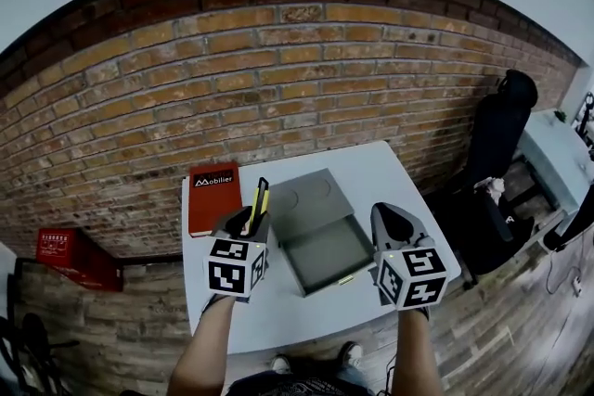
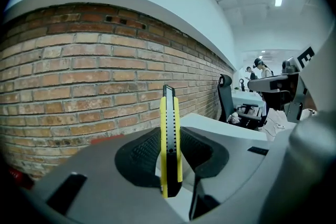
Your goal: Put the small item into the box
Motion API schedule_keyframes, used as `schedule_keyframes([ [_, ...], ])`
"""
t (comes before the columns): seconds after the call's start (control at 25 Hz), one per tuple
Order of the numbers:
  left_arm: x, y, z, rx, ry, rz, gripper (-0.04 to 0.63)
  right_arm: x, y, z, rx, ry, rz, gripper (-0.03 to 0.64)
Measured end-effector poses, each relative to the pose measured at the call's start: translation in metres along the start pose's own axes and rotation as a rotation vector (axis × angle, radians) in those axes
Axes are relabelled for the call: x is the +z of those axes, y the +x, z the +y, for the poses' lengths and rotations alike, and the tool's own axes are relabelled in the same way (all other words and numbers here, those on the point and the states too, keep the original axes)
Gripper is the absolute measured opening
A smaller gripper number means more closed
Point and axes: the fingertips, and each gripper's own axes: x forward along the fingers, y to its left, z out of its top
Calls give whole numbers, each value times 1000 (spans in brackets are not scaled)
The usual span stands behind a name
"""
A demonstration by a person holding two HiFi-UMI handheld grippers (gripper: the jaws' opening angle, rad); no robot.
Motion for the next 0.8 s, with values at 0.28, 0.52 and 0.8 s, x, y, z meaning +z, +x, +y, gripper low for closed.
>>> schedule_keyframes([
  [0.28, 9, 14, -21, 114, -39, 4, 130, 6, 23, -33, 133, -16, -11, 21],
  [0.52, 14, 13, -30, 222, -54, 10, 130, 11, 41, -54, 234, -15, -21, 21],
  [0.8, 14, 3, -28, 269, -45, 30, 130, 20, 48, -59, 279, -17, -41, 21],
])
